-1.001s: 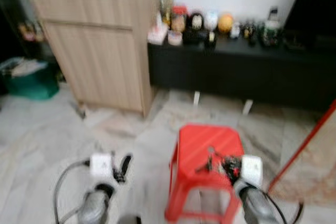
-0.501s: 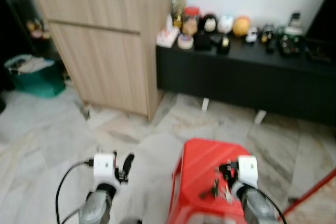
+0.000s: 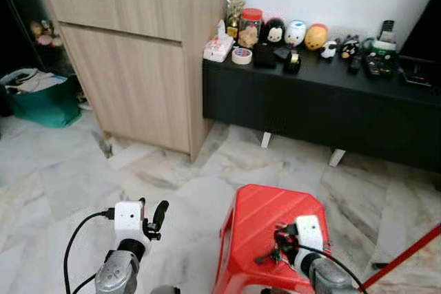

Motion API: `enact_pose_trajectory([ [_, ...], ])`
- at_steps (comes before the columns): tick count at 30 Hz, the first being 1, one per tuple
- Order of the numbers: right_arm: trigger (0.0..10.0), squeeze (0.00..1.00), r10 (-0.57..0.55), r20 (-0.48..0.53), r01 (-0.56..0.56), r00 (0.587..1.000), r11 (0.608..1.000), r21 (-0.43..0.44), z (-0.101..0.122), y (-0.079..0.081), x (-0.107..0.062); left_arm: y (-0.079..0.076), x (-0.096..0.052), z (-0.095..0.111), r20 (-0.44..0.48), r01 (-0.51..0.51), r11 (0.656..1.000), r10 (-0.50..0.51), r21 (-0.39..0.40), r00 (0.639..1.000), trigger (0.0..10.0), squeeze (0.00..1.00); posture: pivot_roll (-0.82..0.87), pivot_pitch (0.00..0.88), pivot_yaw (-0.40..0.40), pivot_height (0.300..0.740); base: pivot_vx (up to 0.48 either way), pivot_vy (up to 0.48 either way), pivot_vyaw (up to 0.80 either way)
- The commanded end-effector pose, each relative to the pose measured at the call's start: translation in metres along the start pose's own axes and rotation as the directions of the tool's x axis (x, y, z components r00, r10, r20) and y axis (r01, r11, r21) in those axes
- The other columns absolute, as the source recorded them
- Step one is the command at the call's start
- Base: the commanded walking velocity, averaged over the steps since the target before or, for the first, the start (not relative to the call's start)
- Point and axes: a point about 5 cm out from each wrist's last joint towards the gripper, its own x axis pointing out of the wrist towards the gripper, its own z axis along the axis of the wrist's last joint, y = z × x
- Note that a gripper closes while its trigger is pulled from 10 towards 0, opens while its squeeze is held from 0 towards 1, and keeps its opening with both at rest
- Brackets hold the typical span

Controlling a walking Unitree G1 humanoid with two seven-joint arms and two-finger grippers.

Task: Hang keys on a hook

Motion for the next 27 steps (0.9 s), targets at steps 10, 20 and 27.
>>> enact_pose_trajectory([
  [10,10.0,0.00,-0.006,0.020,0.005,1.000,0.999,0.046,0.012,0.002,0.004,0.006,0.004,-0.001,-0.016,-0.011,1.000,0.011,0.005,1.000,10.0,0.00,0.08,0.000,-0.080,0.643,0.000,0.000,0.00],
  [20,10.0,0.00,0.016,0.117,-0.025,0.993,0.997,0.077,0.024,0.003,0.002,0.008,0.003,-0.001,-0.017,-0.018,1.000,0.018,0.003,1.000,10.0,0.00,0.08,0.000,-0.083,0.643,0.000,0.255,0.00],
  [27,10.0,0.00,-0.004,0.131,-0.007,0.991,0.996,0.083,0.030,-0.010,-0.002,0.008,0.003,-0.001,-0.017,-0.010,1.000,0.010,0.012,1.000,10.0,0.00,0.08,0.000,-0.083,0.643,0.000,0.000,0.00],
])
